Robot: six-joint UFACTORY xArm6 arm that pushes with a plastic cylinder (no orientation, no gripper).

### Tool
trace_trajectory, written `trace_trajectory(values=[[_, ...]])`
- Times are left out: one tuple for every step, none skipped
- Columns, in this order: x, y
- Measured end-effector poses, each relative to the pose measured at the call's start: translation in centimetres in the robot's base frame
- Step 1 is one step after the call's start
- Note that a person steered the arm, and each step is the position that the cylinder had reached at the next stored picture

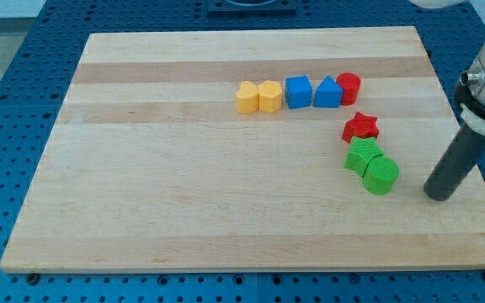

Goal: Nudge the green circle along with green star left a bit

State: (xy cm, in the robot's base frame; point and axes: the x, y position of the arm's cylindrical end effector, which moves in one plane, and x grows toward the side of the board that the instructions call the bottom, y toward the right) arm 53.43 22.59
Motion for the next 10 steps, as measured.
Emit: trace_trajectory(values=[[0.0, -1.8], [0.0, -3.2], [0.1, -3.9], [2.2, -4.3], [3.0, -5.1], [1.2, -1.4], [-1.0, -1.8], [-1.1, -3.4], [-1.0, -4.7], [-0.6, -4.8]])
